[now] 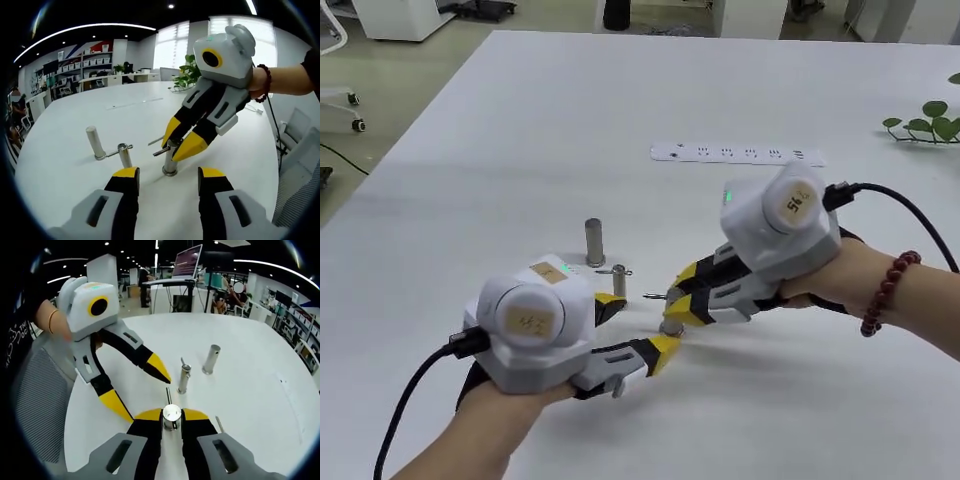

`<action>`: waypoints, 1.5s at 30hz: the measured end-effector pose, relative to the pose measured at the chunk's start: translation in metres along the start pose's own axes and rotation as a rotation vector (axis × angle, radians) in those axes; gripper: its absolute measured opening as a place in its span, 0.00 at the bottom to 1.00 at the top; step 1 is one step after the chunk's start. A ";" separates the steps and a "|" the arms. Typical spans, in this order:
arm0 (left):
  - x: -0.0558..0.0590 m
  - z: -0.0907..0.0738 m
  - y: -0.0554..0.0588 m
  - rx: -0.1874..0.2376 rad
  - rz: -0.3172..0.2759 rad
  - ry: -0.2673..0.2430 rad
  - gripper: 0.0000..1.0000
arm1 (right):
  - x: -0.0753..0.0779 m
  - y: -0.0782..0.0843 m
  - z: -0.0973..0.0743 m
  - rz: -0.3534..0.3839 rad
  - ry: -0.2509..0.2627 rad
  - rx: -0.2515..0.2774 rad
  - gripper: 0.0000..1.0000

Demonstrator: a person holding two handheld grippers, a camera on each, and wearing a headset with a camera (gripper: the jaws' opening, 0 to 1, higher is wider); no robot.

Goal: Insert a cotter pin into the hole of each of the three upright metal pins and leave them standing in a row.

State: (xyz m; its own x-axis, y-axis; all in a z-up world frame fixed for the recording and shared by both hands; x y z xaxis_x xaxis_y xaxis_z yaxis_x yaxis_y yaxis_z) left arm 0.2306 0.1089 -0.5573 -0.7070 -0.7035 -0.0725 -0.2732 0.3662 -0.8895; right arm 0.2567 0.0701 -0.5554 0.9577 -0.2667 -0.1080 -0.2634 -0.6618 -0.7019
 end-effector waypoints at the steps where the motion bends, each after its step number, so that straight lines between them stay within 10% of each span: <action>1: 0.000 -0.001 -0.001 0.002 0.002 -0.002 0.47 | 0.000 0.000 0.000 0.005 -0.002 0.004 0.09; 22: -0.008 -0.023 -0.014 0.041 0.049 -0.044 0.85 | 0.002 0.000 -0.002 0.034 -0.017 -0.004 0.08; 45: -0.014 -0.029 -0.013 0.051 0.037 -0.041 0.99 | 0.014 -0.010 -0.004 0.017 0.007 -0.013 0.08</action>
State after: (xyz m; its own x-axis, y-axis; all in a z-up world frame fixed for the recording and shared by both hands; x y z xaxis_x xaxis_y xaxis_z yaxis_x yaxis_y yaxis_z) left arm 0.2257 0.1316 -0.5313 -0.6887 -0.7145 -0.1233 -0.2126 0.3615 -0.9078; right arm 0.2723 0.0698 -0.5473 0.9522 -0.2830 -0.1151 -0.2815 -0.6662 -0.6906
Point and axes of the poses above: the centre of the closed fingertips' face, and the gripper's own axes: z roughly forward along the fingers, x roughly to its right, y roughly out of its underside, the point moved 2 cm from there along -z, roughly backward along the fingers, and after that the axes turned 11 degrees about z, right-handed, at the moved point
